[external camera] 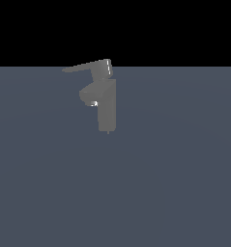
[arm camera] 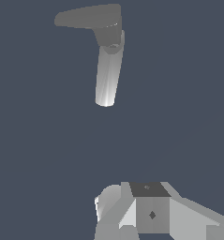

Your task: Turn on the faucet by rotating a designated handle.

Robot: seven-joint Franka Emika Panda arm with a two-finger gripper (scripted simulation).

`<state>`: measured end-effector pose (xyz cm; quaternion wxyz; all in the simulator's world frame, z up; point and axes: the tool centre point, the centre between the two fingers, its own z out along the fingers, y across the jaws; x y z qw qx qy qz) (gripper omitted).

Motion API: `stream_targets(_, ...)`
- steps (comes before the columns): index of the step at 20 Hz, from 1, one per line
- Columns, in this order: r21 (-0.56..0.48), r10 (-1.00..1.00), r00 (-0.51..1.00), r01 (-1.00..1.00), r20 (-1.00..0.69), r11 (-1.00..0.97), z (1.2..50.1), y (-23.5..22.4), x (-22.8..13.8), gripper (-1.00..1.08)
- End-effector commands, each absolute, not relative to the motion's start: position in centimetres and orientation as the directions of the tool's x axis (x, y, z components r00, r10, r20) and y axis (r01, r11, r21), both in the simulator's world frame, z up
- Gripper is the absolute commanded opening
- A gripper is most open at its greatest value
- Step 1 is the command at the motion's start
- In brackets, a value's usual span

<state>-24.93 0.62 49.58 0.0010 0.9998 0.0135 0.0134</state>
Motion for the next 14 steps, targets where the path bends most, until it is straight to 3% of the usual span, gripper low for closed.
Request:
stream_targets(1,0.002,0.027,0.999,0.027,0.027,-1.0,49.58,0.62,-24.93,-1.0)
stream_targets(14,0.021,0.013,1.0,0.013,-0.005,-1.0,49.22,0.57,-24.72,-1.0)
